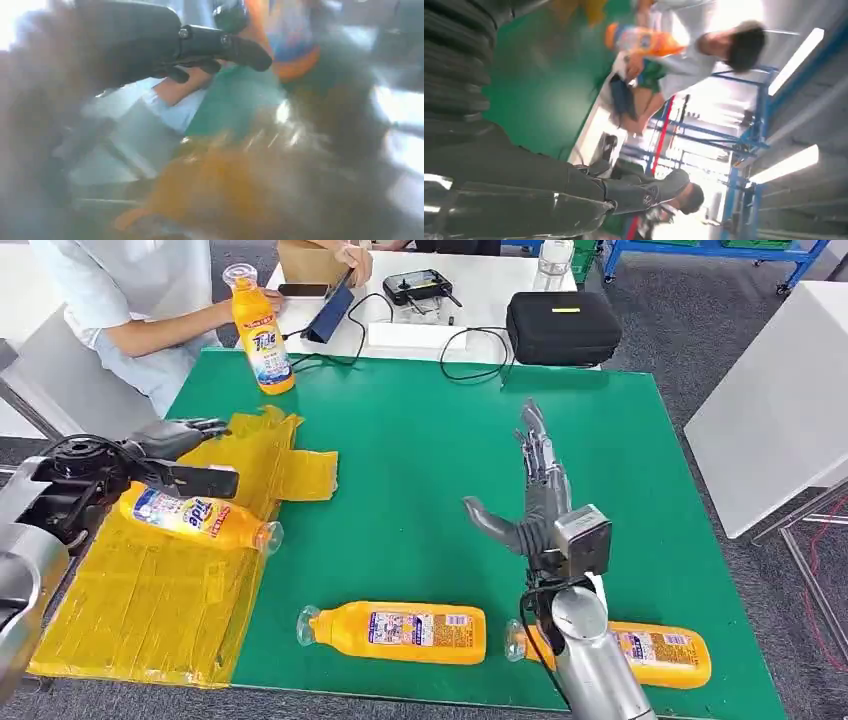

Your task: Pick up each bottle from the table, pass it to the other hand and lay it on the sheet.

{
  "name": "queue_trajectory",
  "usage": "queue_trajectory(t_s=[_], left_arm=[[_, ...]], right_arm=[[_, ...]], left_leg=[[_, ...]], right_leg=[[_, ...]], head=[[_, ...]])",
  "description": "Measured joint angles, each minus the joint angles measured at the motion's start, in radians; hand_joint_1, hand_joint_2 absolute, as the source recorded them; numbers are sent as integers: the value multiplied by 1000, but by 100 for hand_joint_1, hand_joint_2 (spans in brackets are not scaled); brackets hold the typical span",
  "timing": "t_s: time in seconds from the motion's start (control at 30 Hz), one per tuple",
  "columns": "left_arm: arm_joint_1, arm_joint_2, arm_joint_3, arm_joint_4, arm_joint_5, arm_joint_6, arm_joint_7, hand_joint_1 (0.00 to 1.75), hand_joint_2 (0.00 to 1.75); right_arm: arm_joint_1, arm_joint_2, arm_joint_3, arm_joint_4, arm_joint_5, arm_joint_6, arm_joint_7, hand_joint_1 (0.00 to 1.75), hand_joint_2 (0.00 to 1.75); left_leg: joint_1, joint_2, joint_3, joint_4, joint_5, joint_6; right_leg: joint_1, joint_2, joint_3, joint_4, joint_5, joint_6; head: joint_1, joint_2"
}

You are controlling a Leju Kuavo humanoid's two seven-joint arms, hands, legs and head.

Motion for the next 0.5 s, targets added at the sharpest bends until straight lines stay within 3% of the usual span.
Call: queue_trajectory(t_s=[0.13,0.33,0.5], left_arm=[[79,0,97,-87,224,123,-52,0,175],[138,-2,161,-146,279,139,-59,0,175],[207,-57,244,-203,392,164,-74,0,175]], right_arm=[[-6,-47,38,-11,268,-50,49,0,175],[-17,-86,71,-18,360,-50,90,0,175],[-37,-221,130,-59,493,72,125,0,175]], left_leg=[[0,0,0,0,0,0],[0,0,0,0,0,0],[-1,-2,-1,0,1,1]], right_leg=[[0,1,-1,0,0,0],[0,0,-1,0,0,0],[-1,-3,-1,-1,0,0]], head=[[0,0],[0,0],[0,0]])
